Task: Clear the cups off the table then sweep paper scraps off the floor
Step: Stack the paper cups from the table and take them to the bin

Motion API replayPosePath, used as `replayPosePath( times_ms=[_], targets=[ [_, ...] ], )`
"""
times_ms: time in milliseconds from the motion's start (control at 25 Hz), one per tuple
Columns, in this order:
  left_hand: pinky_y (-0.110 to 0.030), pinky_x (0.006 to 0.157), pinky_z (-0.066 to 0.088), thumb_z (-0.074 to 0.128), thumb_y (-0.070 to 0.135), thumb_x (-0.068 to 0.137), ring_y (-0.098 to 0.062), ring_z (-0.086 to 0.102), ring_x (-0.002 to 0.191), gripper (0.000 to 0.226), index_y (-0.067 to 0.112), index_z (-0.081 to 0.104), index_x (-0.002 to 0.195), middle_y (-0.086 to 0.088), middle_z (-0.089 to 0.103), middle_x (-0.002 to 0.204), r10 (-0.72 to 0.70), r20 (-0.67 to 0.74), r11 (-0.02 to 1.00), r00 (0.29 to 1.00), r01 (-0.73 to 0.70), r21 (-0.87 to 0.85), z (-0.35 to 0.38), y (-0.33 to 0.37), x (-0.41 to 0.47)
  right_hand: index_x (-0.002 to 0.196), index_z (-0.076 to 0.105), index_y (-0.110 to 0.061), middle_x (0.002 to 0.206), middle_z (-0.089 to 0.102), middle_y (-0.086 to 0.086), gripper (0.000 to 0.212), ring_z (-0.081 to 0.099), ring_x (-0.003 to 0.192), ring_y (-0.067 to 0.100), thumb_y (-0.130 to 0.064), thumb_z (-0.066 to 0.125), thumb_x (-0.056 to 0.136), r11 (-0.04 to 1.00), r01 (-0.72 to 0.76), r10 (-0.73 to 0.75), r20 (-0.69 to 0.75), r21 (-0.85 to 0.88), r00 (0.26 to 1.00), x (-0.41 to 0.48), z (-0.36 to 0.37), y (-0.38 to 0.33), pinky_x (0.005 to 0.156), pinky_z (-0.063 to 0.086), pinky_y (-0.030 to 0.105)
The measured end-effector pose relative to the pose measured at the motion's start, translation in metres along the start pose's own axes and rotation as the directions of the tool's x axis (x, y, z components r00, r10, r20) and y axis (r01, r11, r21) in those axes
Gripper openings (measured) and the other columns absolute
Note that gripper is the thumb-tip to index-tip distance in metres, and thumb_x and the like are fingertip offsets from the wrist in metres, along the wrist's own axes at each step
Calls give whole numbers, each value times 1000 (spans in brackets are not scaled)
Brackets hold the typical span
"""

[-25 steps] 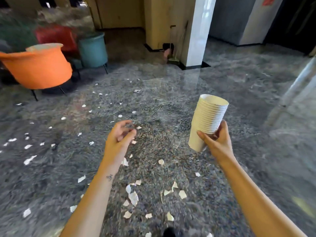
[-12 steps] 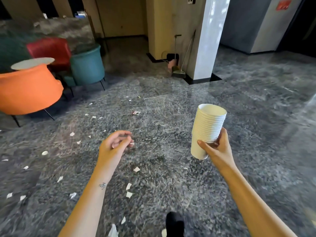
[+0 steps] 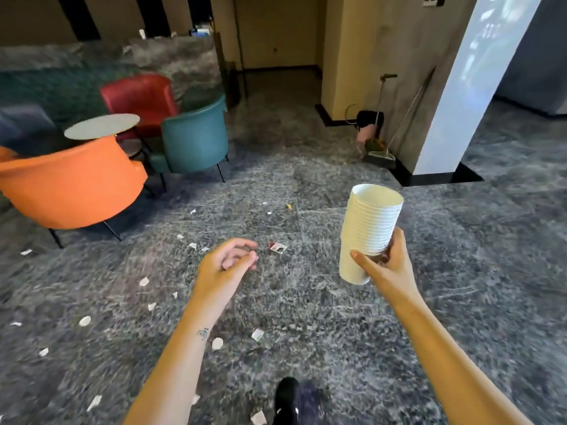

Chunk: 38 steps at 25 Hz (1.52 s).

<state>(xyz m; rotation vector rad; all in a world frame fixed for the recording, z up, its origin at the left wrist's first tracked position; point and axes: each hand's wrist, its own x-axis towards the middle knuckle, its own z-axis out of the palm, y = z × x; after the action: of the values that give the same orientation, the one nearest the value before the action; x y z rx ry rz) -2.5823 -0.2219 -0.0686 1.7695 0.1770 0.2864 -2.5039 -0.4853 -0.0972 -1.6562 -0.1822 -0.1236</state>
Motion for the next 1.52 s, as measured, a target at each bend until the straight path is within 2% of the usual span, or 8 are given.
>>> replayPosePath(
  times_ms=[400, 640, 760, 960, 1120, 1280, 1400, 1520],
  targets=[
    [-28, 74, 52, 61, 9, 90, -15, 68, 79, 19, 27, 67, 89, 0, 72, 83, 68, 80, 998, 994, -67, -12, 67, -17, 474, 132, 37, -20, 109, 55, -22, 70, 55, 99, -8, -11, 76, 75, 997, -57, 53, -75, -58, 996, 431, 51, 72, 79, 47, 15],
    [-20, 71, 54, 61, 8, 89, -13, 68, 75, 14, 20, 68, 90, -3, 71, 82, 49, 160, 998, 986, -56, 38, 151, -52, 745, 125, 37, -28, 107, 53, -24, 67, 55, 91, -21, -7, 76, 75, 997, -58, 47, -186, -55, 982, 688, 47, 155, 68, 48, 2],
    [-25, 75, 53, 60, 7, 90, -14, 67, 75, 12, 17, 67, 92, -9, 70, 85, 39, 150, 995, 988, -52, 86, 188, -62, 886, 123, 36, -31, 107, 53, -24, 66, 56, 91, -19, -5, 75, 76, 999, -49, 47, -192, -9, 980, 838, 47, 189, 72, 48, 10],
    [-30, 77, 53, 60, 10, 90, -12, 67, 74, 10, 18, 66, 92, -10, 70, 84, 28, 130, 989, 991, -46, 138, 216, -49, 1103, 132, 37, -21, 117, 56, -8, 67, 57, 106, 8, -7, 74, 78, 998, -55, 58, -181, 20, 982, 1075, 64, 202, 88, 48, 32],
    [-28, 74, 52, 60, 10, 90, -11, 68, 74, 13, 21, 66, 91, -8, 70, 83, 54, 138, 988, 989, -73, 139, 250, -68, 1269, 135, 35, -22, 119, 55, -8, 70, 56, 106, 3, -10, 74, 78, 998, -55, 54, -125, -9, 991, 1238, 92, 239, 85, 48, 25],
    [-21, 70, 52, 61, 12, 90, -8, 68, 74, 13, 24, 66, 91, -4, 71, 83, 103, 177, 986, 979, -123, 109, 299, -93, 1472, 133, 36, -24, 125, 55, -2, 71, 57, 110, 12, -8, 75, 76, 998, -56, 53, -200, -8, 978, 1423, 107, 294, 90, 49, 32],
    [-16, 67, 52, 60, 13, 91, -7, 68, 76, 12, 23, 66, 93, -2, 71, 84, 112, 232, 987, 966, -135, 85, 337, -86, 1617, 134, 35, -21, 120, 55, -5, 72, 57, 105, 5, -4, 74, 76, 995, -95, 96, -259, 19, 961, 1551, 107, 313, 90, 50, 32],
    [-15, 66, 50, 60, 12, 90, -8, 68, 77, 14, 24, 66, 93, 0, 71, 85, 109, 326, 986, 939, -143, 82, 387, -77, 1737, 132, 35, -21, 115, 55, -16, 71, 57, 99, -11, -4, 75, 76, 994, -109, 104, -281, -1, 954, 1655, 90, 329, 79, 50, 15]
  ],
)
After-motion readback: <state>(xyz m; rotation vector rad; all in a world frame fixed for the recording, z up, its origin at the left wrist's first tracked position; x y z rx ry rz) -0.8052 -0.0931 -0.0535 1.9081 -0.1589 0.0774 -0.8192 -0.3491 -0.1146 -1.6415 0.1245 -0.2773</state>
